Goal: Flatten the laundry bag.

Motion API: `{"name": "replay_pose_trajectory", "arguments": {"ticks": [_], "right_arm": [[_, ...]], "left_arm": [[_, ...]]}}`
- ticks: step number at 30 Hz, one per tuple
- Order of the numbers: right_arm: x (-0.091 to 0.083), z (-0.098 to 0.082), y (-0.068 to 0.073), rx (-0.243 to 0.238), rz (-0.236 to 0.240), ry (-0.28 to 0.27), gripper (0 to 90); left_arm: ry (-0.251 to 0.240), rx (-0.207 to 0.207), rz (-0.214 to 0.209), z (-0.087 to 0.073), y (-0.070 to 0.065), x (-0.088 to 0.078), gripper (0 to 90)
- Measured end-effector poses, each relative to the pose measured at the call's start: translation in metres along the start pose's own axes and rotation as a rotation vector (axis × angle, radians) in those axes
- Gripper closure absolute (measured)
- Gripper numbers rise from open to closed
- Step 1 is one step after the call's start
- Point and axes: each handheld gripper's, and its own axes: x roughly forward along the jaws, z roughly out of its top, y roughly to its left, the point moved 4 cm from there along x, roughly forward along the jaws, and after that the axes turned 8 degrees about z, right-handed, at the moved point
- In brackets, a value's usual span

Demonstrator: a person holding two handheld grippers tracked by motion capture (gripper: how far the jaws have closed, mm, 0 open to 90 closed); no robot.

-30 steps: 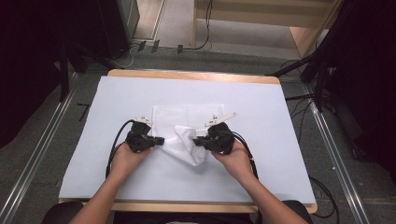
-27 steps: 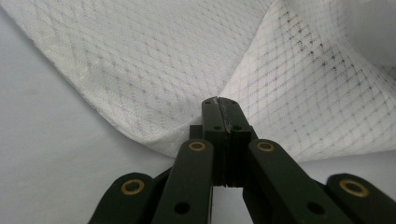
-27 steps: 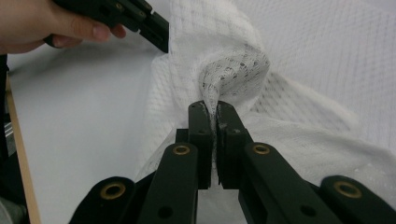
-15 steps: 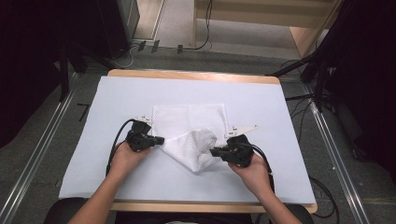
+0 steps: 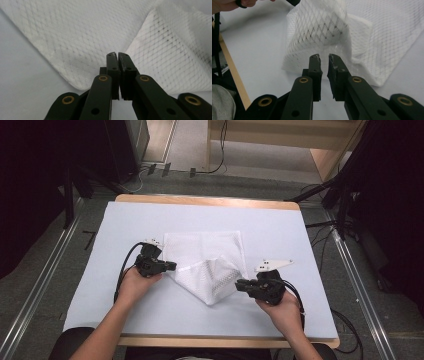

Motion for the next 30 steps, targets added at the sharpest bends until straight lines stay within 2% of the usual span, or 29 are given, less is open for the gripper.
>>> {"name": "replay_pose_trajectory", "arguments": {"ticks": [5, 8, 11, 14, 21, 27, 30], "right_arm": [[-0.009, 0.000, 0.000, 0.010, 0.005, -0.015, 84.2], [-0.026, 0.006, 0.001, 0.006, -0.011, -0.070, 87.9], [-0.038, 0.010, -0.005, 0.007, -0.038, -0.090, 90.0], [-0.041, 0.011, -0.015, 0.025, -0.059, -0.091, 90.0], [-0.025, 0.014, -0.039, 0.050, -0.065, -0.056, 89.9], [-0.002, 0.019, -0.055, 0.053, -0.066, -0.036, 84.3], [0.010, 0.020, -0.063, 0.045, -0.083, -0.007, 81.6]], "left_arm": [[-0.009, 0.021, -0.008, 0.004, -0.007, 0.000, 88.5], [-0.013, 0.015, -0.012, 0.005, -0.007, 0.000, 88.4], [-0.017, 0.013, -0.016, 0.006, -0.006, 0.000, 88.2], [-0.022, 0.013, -0.018, 0.007, -0.007, -0.001, 87.8], [-0.027, 0.012, -0.017, 0.008, -0.005, -0.002, 86.0], [-0.029, 0.013, -0.014, 0.008, -0.003, -0.002, 84.6], [-0.030, 0.008, -0.014, 0.008, -0.002, -0.003, 83.6]]}}
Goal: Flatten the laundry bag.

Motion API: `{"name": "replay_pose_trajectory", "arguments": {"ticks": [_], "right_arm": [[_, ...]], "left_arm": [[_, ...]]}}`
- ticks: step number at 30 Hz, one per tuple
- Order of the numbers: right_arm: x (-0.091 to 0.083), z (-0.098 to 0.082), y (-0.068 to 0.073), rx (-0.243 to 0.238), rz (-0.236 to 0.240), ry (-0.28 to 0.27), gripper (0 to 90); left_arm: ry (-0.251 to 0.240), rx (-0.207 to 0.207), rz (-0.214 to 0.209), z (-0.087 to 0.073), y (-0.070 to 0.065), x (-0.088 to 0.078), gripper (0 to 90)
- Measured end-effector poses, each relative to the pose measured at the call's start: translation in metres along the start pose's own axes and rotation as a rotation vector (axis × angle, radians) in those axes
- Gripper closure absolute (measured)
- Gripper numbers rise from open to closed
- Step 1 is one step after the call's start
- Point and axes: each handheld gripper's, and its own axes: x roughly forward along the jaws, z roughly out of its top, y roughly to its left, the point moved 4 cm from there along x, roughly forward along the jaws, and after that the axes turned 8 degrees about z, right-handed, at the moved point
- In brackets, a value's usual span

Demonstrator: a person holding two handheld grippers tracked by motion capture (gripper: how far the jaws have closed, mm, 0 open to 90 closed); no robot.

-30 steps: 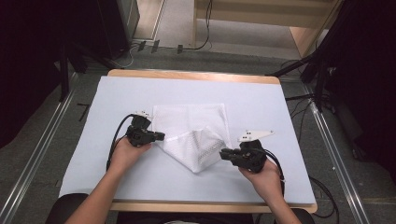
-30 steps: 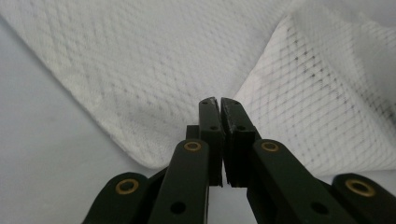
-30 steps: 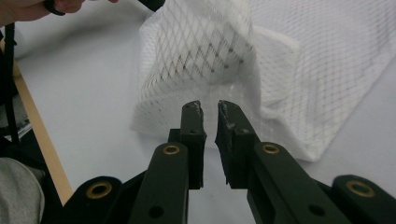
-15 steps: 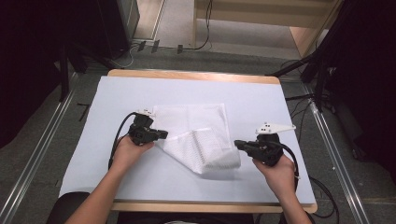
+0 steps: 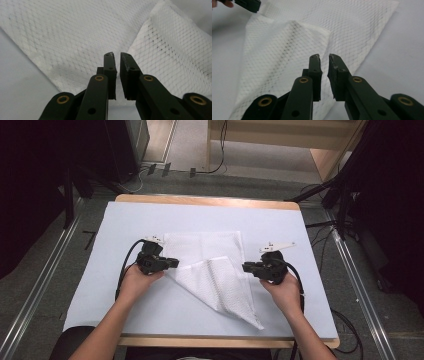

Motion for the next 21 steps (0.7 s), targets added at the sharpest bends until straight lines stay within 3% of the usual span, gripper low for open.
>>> {"name": "replay_pose_trajectory", "arguments": {"ticks": [4, 8, 16, 21], "right_arm": [[0.016, 0.005, -0.006, -0.019, -0.017, 0.018, 78.1], [0.031, 0.010, -0.010, -0.006, -0.007, 0.033, 73.5], [0.059, 0.019, -0.009, -0.015, -0.004, 0.060, 62.8], [0.072, 0.019, -0.013, -0.005, -0.012, 0.097, 60.3]], "left_arm": [[0.001, -0.008, 0.000, -0.001, 0.001, -0.002, 81.7], [-0.001, 0.000, -0.002, -0.003, 0.000, -0.007, 81.4], [-0.025, -0.009, 0.003, -0.007, 0.002, -0.024, 80.5], [-0.004, -0.032, -0.030, -0.018, -0.003, -0.026, 85.2]]}}
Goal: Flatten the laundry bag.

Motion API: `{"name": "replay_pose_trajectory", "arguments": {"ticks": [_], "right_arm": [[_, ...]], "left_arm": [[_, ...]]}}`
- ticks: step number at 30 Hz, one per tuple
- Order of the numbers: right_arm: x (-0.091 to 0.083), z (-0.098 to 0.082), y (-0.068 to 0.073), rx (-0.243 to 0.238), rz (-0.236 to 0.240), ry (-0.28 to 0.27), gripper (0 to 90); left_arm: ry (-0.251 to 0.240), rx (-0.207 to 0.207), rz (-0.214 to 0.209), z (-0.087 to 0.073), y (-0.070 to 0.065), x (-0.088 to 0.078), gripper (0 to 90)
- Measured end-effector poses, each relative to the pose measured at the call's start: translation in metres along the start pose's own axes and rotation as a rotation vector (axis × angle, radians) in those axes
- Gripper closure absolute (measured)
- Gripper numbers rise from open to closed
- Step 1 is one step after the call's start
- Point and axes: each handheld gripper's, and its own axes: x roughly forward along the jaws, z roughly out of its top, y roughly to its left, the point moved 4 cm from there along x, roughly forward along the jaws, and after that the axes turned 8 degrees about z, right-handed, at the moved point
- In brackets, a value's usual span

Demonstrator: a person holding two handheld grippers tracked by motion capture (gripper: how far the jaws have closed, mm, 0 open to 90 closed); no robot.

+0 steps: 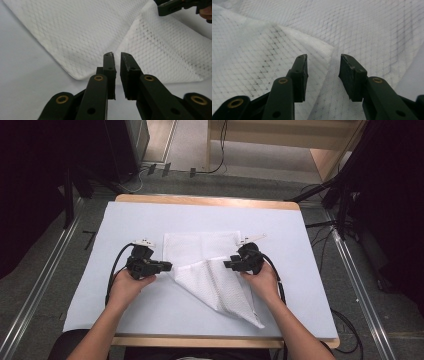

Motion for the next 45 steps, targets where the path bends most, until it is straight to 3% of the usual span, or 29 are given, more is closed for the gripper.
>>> {"name": "replay_pose_trajectory", "arguments": {"ticks": [6, 9, 11, 14, 19, 23, 27, 32, 45], "right_arm": [[0.009, 0.001, 0.006, -0.028, -0.005, 0.038, 71.8], [0.011, 0.002, 0.010, -0.044, -0.031, 0.054, 83.3], [0.012, 0.002, 0.009, -0.056, -0.037, 0.059, 90.0], [0.012, 0.003, 0.007, -0.046, -0.025, 0.063, 90.0], [0.012, 0.007, -0.002, -0.029, -0.047, 0.052, 90.0], [0.013, 0.009, -0.010, 0.005, -0.033, 0.026, 90.0], [0.012, 0.010, -0.010, 0.028, -0.016, 0.042, 90.0], [-0.005, 0.017, 0.007, 0.018, 0.043, -0.013, 90.0], [-0.047, 0.031, 0.069, -0.121, 0.146, -0.106, 90.0]], "left_arm": [[0.076, -0.001, -0.003, -0.012, -0.009, 0.018, 90.0], [0.089, 0.018, 0.033, -0.016, -0.010, 0.028, 90.0], [0.066, 0.025, 0.037, -0.017, -0.010, 0.031, 90.0], [0.048, 0.046, 0.059, -0.014, -0.009, 0.033, 90.0], [0.033, 0.077, 0.085, -0.005, -0.005, 0.040, 90.0], [0.021, 0.065, 0.086, 0.003, 0.001, 0.044, 90.0], [0.022, 0.027, 0.070, 0.007, 0.007, 0.043, 90.0], [-0.020, -0.003, 0.069, 0.014, 0.016, 0.030, 90.0], [-0.045, -0.042, 0.089, 0.016, 0.032, 0.013, 87.1]]}}
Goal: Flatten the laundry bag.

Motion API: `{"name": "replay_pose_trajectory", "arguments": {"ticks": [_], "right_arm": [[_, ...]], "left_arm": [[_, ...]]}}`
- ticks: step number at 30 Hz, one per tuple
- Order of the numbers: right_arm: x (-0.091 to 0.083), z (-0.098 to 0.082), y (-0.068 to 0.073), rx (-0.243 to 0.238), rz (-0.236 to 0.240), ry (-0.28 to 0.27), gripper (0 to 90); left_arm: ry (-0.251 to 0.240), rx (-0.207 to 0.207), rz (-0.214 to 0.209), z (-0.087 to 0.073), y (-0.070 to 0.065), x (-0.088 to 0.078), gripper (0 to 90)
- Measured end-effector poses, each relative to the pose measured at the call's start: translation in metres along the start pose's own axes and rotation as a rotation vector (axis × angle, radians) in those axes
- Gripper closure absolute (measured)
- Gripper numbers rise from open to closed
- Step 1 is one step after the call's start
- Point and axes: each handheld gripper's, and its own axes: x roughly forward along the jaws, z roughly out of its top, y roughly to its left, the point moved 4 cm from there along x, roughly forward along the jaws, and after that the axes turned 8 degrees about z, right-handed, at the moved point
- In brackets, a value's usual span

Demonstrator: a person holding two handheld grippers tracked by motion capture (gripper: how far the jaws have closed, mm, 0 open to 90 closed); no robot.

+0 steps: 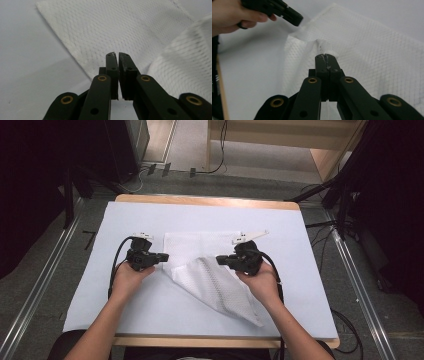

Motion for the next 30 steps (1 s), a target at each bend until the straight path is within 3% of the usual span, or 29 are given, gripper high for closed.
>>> {"name": "replay_pose_trajectory", "arguments": {"ticks": [7, 12, 13, 14, 16, 20, 24, 27, 30], "right_arm": [[-0.017, 0.012, 0.039, -0.086, 0.084, -0.034, 90.0], [-0.018, 0.013, 0.064, -0.128, 0.151, -0.019, 90.0], [-0.018, 0.013, 0.068, -0.133, 0.158, -0.018, 88.2], [-0.018, 0.014, 0.070, -0.145, 0.166, -0.022, 80.8], [-0.021, 0.016, 0.074, -0.140, 0.168, -0.025, 78.0], [-0.030, 0.019, 0.071, -0.152, 0.147, -0.056, 76.8], [-0.033, 0.016, 0.057, -0.120, 0.112, -0.063, 77.5], [-0.033, 0.013, 0.046, -0.097, 0.092, -0.060, 78.0], [-0.032, 0.010, 0.036, -0.086, 0.065, -0.058, 79.0]], "left_arm": [[0.002, 0.010, -0.004, 0.001, -0.002, -0.001, 85.9], [0.006, 0.017, -0.015, 0.001, -0.006, -0.001, 85.3], [0.005, 0.024, -0.016, 0.001, -0.007, -0.001, 85.2], [0.007, 0.026, -0.020, 0.001, -0.008, -0.001, 85.2], [0.013, 0.026, -0.030, 0.000, -0.011, 0.001, 85.0], [0.021, 0.044, -0.037, -0.001, -0.016, 0.002, 85.0], [0.032, 0.053, -0.111, -0.004, -0.030, 0.003, 85.0], [0.051, 0.103, -0.105, -0.006, -0.041, 0.008, 84.9], [0.056, 0.089, -0.098, -0.005, -0.039, 0.011, 85.2]]}}
